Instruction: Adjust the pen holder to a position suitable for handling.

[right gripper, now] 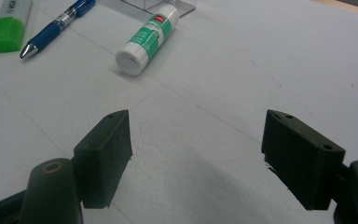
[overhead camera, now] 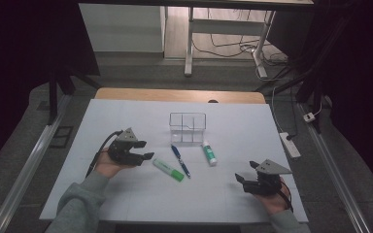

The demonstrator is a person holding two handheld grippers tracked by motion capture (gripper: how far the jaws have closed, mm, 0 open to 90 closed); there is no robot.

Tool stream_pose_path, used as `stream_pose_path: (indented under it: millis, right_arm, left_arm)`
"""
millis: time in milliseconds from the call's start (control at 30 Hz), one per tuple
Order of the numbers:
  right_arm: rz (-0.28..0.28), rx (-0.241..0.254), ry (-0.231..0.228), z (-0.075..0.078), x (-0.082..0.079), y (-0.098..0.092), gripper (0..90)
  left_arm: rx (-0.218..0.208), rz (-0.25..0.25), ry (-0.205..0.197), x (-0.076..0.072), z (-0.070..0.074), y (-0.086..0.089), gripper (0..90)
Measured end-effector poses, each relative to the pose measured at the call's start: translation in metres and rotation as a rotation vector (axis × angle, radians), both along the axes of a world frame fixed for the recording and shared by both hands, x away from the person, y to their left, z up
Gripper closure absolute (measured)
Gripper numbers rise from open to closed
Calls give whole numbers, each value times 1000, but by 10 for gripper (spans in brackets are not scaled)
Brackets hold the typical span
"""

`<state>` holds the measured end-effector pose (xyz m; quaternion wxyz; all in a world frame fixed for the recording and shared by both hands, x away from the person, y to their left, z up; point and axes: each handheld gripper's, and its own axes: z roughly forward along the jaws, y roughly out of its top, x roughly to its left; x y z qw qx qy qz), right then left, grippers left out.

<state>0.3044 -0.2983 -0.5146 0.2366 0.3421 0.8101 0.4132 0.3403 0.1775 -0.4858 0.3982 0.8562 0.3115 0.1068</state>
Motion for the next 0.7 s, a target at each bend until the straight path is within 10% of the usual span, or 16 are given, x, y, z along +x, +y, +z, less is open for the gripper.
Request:
stream_pose_path:
  millis: [700]
  right_arm:
    - [-1, 2, -1, 0, -5, -4, 238]
  left_arm:
    - [65, -3, 10, -27, -5, 1, 308]
